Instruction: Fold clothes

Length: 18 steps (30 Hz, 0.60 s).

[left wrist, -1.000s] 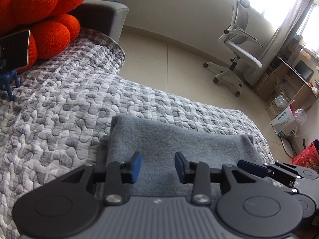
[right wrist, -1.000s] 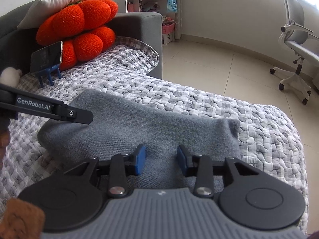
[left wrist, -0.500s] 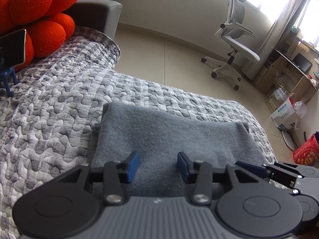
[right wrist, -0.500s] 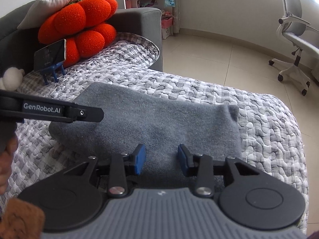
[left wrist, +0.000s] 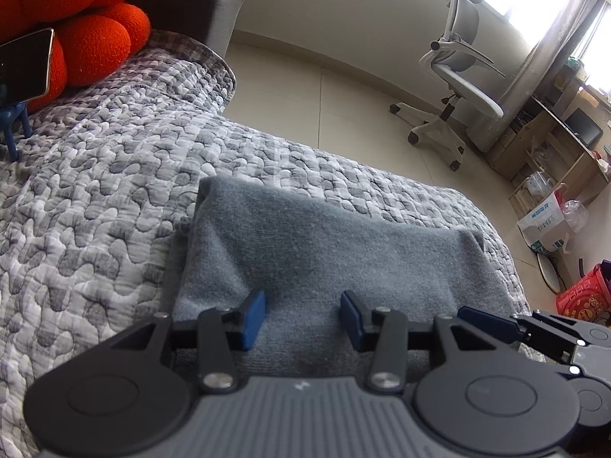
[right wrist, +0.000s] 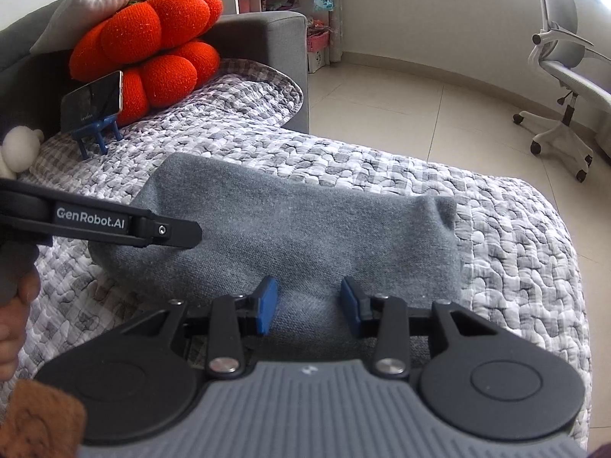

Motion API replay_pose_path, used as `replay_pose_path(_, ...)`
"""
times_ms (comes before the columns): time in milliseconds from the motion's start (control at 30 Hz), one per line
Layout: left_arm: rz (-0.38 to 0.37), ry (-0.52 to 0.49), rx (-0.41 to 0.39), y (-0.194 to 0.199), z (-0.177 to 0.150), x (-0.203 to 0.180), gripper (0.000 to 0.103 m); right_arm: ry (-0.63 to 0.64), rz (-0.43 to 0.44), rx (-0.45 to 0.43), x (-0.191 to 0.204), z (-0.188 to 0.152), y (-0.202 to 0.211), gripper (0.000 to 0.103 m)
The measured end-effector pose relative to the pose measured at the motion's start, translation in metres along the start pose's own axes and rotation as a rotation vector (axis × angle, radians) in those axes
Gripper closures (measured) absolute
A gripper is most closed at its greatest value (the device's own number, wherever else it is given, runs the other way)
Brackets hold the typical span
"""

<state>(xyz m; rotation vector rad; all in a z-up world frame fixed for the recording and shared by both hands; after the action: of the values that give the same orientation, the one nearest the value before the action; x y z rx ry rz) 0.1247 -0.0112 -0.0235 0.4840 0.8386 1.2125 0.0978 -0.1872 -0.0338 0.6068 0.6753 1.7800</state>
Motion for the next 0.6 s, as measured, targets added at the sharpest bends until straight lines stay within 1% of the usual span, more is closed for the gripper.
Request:
replay_pose_path(333,-0.002,-0.009,0.000,0.000,0.001,0.001,0.058,-0.047,-0.049,0.015,-0.025,-0.002,0.008,0.061)
replay_pose_path(500,-0.015,0.008,0.001,0.000,0.002,0.005,0.058,-0.088,-0.064,0.024,-0.039,-0.004,0.013,0.061)
replay_pose_path(600,-0.027,0.025,0.002,0.000,0.003,0.009,0.058,-0.094,-0.068,0.026,-0.041,-0.006,0.014,0.061)
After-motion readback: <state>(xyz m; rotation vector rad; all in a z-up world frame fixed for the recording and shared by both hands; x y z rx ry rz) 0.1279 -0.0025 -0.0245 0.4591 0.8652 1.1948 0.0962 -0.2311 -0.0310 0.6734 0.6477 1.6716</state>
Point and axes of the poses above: each gripper's, at about its wrist camera, not at the fingertips, and y roughly against the way its jaws point, x to its left, z to its top, the point moved 2 cm from there along -y, roughly the way its jaws point, and after that the axes turned 2 degrees about -y, right-handed, at the moved point
